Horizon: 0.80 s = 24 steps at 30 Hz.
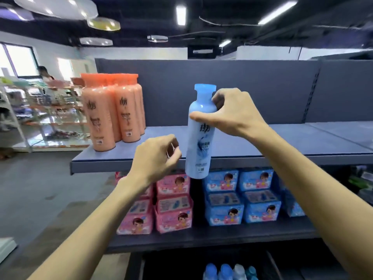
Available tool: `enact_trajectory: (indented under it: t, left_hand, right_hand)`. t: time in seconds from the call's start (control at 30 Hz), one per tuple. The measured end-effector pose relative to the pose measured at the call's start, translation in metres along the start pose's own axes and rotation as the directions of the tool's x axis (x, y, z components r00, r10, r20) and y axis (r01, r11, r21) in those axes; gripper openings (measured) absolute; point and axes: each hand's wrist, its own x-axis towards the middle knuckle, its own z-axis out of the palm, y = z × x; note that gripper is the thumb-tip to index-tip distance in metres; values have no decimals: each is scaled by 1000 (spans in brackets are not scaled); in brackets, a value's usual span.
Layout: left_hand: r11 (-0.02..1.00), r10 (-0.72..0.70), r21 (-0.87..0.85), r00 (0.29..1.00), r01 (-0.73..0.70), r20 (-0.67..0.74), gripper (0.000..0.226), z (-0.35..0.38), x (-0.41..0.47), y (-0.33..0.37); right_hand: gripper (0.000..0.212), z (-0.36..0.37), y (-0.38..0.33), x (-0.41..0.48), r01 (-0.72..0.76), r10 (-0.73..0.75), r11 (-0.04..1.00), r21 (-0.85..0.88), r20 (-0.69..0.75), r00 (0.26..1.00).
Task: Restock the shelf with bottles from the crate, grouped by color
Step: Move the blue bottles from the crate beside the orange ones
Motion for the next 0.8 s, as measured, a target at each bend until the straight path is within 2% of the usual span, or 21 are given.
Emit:
enact_trajectory:
  t: [0.2,0.4,0.6,0.8]
  left_hand:
    - [996,-16,87,1000,17,-10,8,-22,51,-6]
    - [984,-19,176,1000,19,-5,9,-42,84,-20]
    - [983,-84,162,996,89,-38,8,-44,94,-34]
    - [982,-124,144,992,122,2,8,-27,93,-47]
  right_hand:
    - [73,1,-23,44,33,-34,999,-12,-69,997]
    - [56,17,-28,74,17,-19,998,-60,-40,999]
    - [57,33,-24,95,-3,2,997,-76,-22,1000]
    - [56,56,-28,111,-36,37,994,-101,2,999]
